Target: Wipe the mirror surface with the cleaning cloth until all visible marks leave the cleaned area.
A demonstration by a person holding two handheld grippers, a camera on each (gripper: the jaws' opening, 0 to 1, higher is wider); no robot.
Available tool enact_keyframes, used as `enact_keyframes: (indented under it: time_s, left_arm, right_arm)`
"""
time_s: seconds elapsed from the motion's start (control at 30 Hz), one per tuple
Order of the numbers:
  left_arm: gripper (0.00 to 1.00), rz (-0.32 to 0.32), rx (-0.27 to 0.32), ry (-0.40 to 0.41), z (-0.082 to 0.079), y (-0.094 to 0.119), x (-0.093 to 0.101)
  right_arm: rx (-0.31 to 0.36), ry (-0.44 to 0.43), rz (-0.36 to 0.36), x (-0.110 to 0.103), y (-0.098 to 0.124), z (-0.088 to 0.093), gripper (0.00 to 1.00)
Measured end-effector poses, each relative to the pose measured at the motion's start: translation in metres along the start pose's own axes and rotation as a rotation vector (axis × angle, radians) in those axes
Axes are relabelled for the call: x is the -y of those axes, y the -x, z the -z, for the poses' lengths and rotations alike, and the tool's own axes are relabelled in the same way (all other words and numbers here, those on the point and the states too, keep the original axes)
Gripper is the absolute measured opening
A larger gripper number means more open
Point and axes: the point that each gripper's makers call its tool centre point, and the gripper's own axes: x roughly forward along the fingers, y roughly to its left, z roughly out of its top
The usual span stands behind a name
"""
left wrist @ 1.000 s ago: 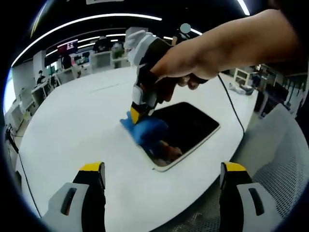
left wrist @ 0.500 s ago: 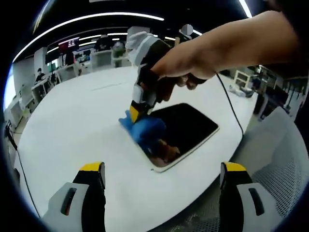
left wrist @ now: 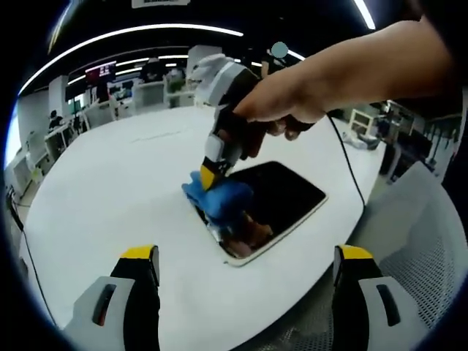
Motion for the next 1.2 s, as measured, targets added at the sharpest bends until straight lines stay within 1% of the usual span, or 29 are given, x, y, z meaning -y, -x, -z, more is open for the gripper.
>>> enact_keyframes:
  time_s: [0.07,0.2,0.53,0.67,0.8,0.93,1.03,1.1,1.2]
  left_arm:
    - [1.0,-0.003,-0.016,0.014,0.003,0.0,-0.001]
    - [1.0,-0.003,-0.008,0.01,0.002,0.001,0.0]
    - [1.0,0.002,-0.015,0.01,0.002,0.002,0.002]
    - [1.0,0.003,-0.01,0.007,0.001,0.002,0.002]
    - [1.0,-0.004,-0.008,0.009,0.0,0.002,0.0]
    - [1.0,-0.005,-0.003,0.013,-0.001,0.002,0.0]
    - [1.0,-0.003,-0.007,0.016,0.0,0.002,0.0]
    - [1.0,0.0,-0.008,0.017,0.0,0.002,0.001]
    - [1.0,-0.001,-0.008,0.015,0.0,0.002,0.001]
  right_arm:
    - [0.019,0.008,0.004,0.003,0.001,0.001,0.03]
    - [0.034,0.023,0.009,0.005,0.004,0.002,0.03]
    - [0.024,-0.021,0.0,0.018,0.007,0.007,0.03]
    - [0.018,-0.058,0.012,0.022,0.007,0.008,0.03]
    - [0.023,-0.071,0.024,0.024,0.008,0.009,0.03]
    - [0.026,-0.059,0.029,0.025,0.008,0.009,0.03]
    - [0.028,-0.065,0.033,0.025,0.008,0.009,0.03]
    - [0.03,-0.075,0.054,0.028,0.009,0.009,0.03]
    - [0.036,-0.065,0.054,0.028,0.008,0.009,0.03]
